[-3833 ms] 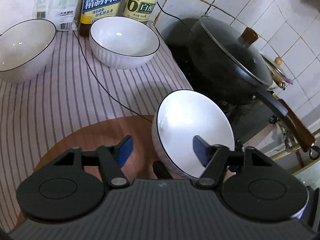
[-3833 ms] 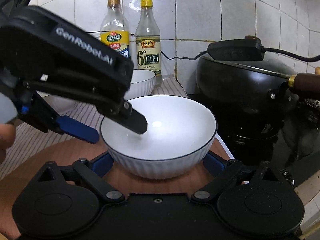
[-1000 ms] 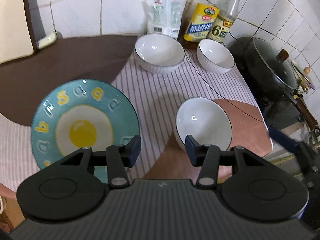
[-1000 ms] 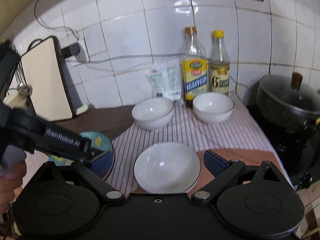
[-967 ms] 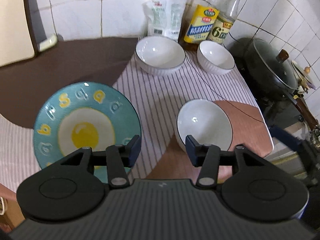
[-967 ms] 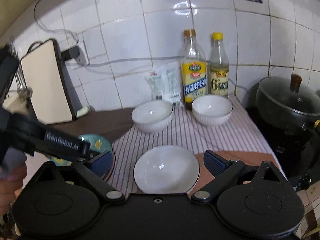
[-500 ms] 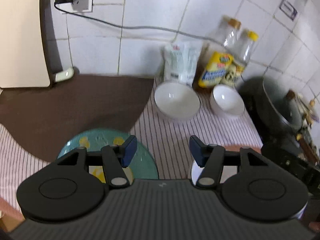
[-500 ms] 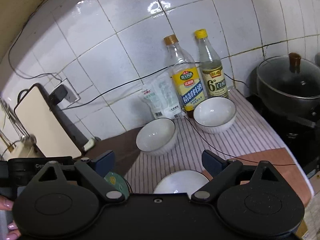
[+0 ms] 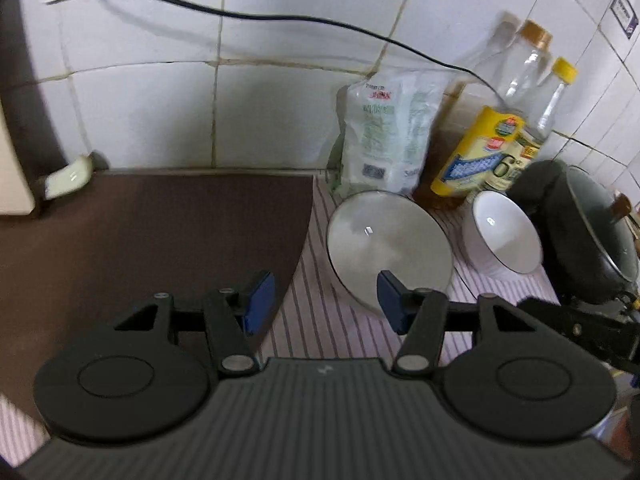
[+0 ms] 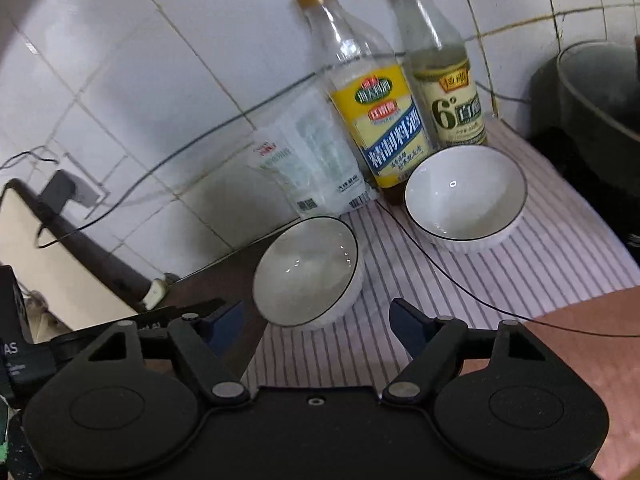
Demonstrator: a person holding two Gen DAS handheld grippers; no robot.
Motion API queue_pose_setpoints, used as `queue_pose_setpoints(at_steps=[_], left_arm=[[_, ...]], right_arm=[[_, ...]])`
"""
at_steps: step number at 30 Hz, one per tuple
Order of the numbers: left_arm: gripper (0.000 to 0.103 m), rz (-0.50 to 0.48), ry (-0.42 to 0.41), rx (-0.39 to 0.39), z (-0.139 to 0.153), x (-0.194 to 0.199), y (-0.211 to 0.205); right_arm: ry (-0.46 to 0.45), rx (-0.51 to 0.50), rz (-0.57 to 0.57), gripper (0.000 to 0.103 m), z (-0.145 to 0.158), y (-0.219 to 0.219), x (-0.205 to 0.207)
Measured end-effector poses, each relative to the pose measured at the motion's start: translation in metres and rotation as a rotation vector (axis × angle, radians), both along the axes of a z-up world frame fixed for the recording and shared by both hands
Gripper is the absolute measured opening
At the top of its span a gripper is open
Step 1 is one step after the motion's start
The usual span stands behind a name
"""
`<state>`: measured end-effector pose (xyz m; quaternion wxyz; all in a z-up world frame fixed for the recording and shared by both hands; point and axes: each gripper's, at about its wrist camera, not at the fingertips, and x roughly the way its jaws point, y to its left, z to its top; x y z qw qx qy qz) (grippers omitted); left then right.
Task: Organize plates and bowls
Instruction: 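Move both grippers to the bowl by the bottles and grasp its rim, then carry the second bowl and lower it into the first bowl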
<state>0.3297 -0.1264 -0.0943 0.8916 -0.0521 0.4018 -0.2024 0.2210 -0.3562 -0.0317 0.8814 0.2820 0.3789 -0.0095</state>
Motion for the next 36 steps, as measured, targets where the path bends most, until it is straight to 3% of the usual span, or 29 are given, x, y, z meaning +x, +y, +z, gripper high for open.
queue_pose_setpoints(at_steps=[5, 9, 11, 14, 18, 26, 36], left_arm=[[0.055, 0.004, 0.073, -0.045, -0.026, 0.044, 0.001], [0.053, -0.051, 0.102, -0.026, -0.041, 0.054, -0.013], [0.045, -0.065, 0.113, -0.034, -0.047, 0.057, -0.017], [0.032, -0.077, 0.137, -0.023, -0.057, 0.06, -0.022], [0.013, -0.132, 0.121, -0.008, -0.055, 0.057, -0.03], [0.013, -0.125, 0.104, 0.041, -0.045, 0.041, -0.038], [0.013, -0.116, 0.002, 0.04, 0.011, -0.029, -0.02]], right_arm=[[0.035, 0.037, -0.03, 0.072, -0.029, -0.002, 0.03], [0.075, 0.03, -0.062, 0.058, -0.05, -0.003, 0.053], [0.094, 0.032, -0.07, 0.052, -0.058, -0.003, 0.061], [0.142, -0.005, -0.062, 0.021, -0.065, 0.002, 0.07], [0.143, -0.016, -0.044, 0.02, -0.064, 0.003, 0.075], [0.146, 0.007, -0.071, 0.019, -0.062, 0.001, 0.066], [0.04, 0.038, -0.034, 0.02, -0.017, 0.005, 0.007]])
